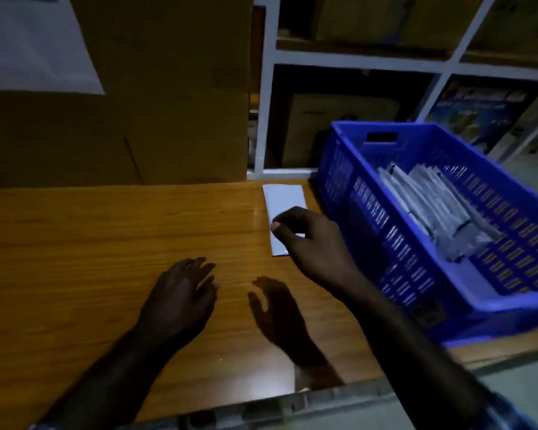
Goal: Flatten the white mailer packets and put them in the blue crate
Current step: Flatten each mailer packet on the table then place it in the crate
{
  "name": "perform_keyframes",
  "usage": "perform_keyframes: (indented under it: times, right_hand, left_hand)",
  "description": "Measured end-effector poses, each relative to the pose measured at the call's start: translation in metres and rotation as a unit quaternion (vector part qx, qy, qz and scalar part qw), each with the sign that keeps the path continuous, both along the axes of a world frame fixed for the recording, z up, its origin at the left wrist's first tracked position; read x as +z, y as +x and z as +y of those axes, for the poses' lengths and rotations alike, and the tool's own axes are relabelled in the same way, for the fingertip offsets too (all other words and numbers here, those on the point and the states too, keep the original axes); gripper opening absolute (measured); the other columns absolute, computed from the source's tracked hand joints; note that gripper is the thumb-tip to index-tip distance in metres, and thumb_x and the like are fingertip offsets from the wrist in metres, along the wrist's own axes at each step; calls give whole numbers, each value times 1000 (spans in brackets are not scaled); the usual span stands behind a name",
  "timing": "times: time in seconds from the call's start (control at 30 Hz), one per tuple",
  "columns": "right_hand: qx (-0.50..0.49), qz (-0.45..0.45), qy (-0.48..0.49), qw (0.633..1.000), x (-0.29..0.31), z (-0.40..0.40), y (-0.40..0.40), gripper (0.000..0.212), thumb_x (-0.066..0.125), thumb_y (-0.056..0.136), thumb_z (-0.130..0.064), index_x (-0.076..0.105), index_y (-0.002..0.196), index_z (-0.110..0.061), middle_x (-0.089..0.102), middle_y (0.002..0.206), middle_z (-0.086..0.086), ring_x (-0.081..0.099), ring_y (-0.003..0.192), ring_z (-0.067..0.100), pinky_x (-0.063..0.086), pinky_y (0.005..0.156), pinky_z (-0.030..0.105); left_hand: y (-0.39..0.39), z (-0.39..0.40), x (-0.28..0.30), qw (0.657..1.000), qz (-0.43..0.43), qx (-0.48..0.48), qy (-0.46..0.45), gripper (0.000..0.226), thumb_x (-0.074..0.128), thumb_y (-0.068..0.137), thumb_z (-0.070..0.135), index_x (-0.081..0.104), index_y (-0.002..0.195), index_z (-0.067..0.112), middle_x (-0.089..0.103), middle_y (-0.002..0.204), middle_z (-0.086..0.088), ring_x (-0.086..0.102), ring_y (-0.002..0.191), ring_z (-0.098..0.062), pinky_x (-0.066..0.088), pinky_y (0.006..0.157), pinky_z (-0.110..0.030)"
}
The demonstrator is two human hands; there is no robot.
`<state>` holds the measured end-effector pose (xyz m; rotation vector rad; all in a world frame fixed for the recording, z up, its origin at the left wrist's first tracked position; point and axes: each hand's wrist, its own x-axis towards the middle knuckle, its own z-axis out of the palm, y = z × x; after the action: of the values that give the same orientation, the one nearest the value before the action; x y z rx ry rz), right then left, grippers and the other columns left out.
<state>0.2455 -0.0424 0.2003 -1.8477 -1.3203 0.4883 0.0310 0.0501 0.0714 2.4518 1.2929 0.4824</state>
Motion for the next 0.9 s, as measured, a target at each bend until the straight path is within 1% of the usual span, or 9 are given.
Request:
perform_keyframes:
  times: [0.1, 0.17, 0.3, 0.4, 0.5, 0.63, 0.77, 0.83, 0.9]
  right_hand:
    - [-28, 16, -43, 999, -35, 8, -21, 18, 62, 95, -30, 72, 103, -18, 71, 101, -9, 63, 98, 3, 48, 84, 20]
    - [-37, 22, -61, 997, -54, 10, -31, 17, 62, 95, -28, 72, 102, -16, 72, 101, -6, 64, 98, 5, 49, 83, 22]
    - [-62, 0, -95, 994, -79, 14, -41, 19, 62, 95, -27, 72, 105, -14, 72, 106, -3, 65, 93, 1, 52, 82, 19]
    - [-88, -34, -107, 990, -84, 28, -32, 26, 61, 96, -30, 69, 116, -14, 70, 114, -4, 58, 78, -10, 43, 76, 12]
    - [-120, -81, -103, 984, -90, 55, -8, 35, 60, 96, -32, 62, 126, -14, 63, 128, 4, 60, 106, 11, 41, 86, 21]
    - [-148, -155, -144, 966, -107, 99, 29, 48, 52, 99, -37, 49, 140, -13, 41, 149, 17, 34, 138, 31, 32, 110, 38]
    - [-142, -216, -195, 946, -146, 124, 52, 61, 32, 98, -56, 32, 149, -21, 21, 159, 23, 18, 146, 39, 17, 120, 50]
    - [-153, -199, -195, 948, -164, 125, 53, 59, 33, 100, -55, 25, 151, -27, 11, 160, 25, 11, 147, 41, 12, 121, 51]
    - [-171, -207, -172, 948, -174, 122, 51, 56, 37, 102, -51, 28, 151, -27, 13, 159, 26, 12, 146, 41, 14, 120, 50]
  left_hand:
    - [-26, 9, -37, 992, 127, -15, -17, 75, 25, 91, 66, 31, 152, 23, 23, 160, -6, 15, 148, -26, 17, 116, -45]
    - [-34, 12, -52, 992, 123, -9, -13, 83, 9, 87, 73, 19, 155, 27, 9, 163, -4, 3, 150, -24, 3, 118, -46]
    - [-34, 15, -60, 995, 104, -6, 6, 82, 9, 87, 74, 22, 155, 29, 11, 163, -2, 4, 150, -21, -3, 119, -44]
    - [-33, 17, -62, 995, 98, 2, 10, 79, 17, 89, 72, 30, 153, 27, 19, 161, -3, 10, 149, -21, -1, 119, -42]
    - [-34, 16, -63, 993, 118, 1, 12, 77, 21, 89, 71, 36, 151, 26, 24, 159, -3, 16, 148, -21, 2, 119, -42]
    - [-34, 17, -62, 992, 130, 0, -4, 77, 20, 90, 72, 42, 147, 25, 31, 156, -3, 24, 146, -22, 6, 117, -42]
    - [-34, 19, -63, 990, 138, 6, -21, 77, 17, 90, 75, 41, 148, 29, 30, 156, 2, 23, 145, -18, -1, 116, -36]
    - [-33, 20, -62, 990, 139, 10, -20, 77, 18, 90, 76, 40, 148, 31, 30, 156, 3, 22, 145, -16, -2, 116, -35]
    - [-33, 20, -61, 990, 138, 11, -18, 75, 20, 90, 75, 40, 148, 31, 33, 155, 2, 21, 144, -15, -1, 115, -34]
